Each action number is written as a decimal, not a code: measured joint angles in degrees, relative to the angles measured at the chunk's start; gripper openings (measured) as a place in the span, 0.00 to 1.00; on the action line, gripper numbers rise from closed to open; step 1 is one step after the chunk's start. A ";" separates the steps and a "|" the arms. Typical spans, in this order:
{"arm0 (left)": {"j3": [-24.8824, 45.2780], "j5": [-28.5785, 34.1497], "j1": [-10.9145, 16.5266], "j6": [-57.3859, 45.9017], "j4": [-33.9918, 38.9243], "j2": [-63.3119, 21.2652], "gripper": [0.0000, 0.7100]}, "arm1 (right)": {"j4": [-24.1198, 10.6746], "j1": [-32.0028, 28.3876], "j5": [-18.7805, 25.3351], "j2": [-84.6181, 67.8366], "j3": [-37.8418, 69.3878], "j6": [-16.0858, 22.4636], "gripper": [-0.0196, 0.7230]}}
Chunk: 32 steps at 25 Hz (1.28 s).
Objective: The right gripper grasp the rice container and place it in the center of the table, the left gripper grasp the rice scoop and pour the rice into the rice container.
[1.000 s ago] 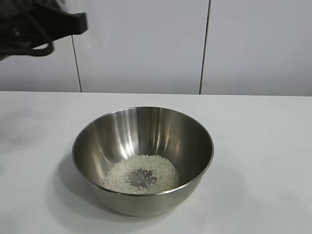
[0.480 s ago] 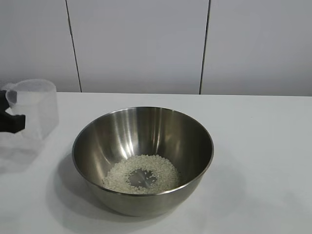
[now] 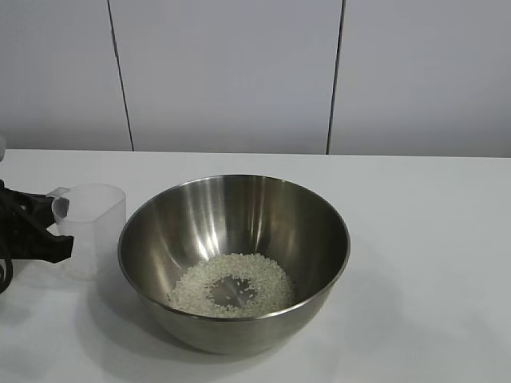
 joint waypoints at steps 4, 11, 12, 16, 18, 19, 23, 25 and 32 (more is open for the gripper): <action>-0.17 -1.29 0.00 -0.98 0.00 1.03 0.02 | 0.00 0.00 0.00 0.00 0.00 0.00 0.82; 0.85 0.19 0.00 -0.99 0.00 1.60 0.36 | 0.00 0.00 0.00 0.00 0.00 0.00 0.82; 1.39 0.24 0.00 -0.94 0.00 1.60 0.44 | 0.00 0.00 0.00 0.00 0.00 0.00 0.82; 4.77 0.24 0.00 -0.45 0.00 1.60 0.62 | 0.00 0.00 0.00 0.00 0.00 0.00 0.82; 7.04 0.24 0.00 -0.21 0.00 1.60 0.67 | 0.00 0.00 0.00 0.00 0.00 0.00 0.82; 8.08 -0.14 0.00 -0.01 0.00 1.41 0.70 | 0.00 0.00 0.00 0.00 0.00 0.00 0.82; 12.93 0.14 0.00 0.10 -3.03 -1.56 0.75 | 0.00 0.00 0.00 0.00 0.00 0.00 0.82; 14.91 0.26 0.00 0.60 -5.85 -4.26 0.76 | 0.00 0.00 0.00 0.00 0.00 0.00 0.82; 13.96 4.98 0.00 1.09 -8.30 -17.62 0.76 | 0.00 0.00 0.00 0.00 0.00 0.00 0.82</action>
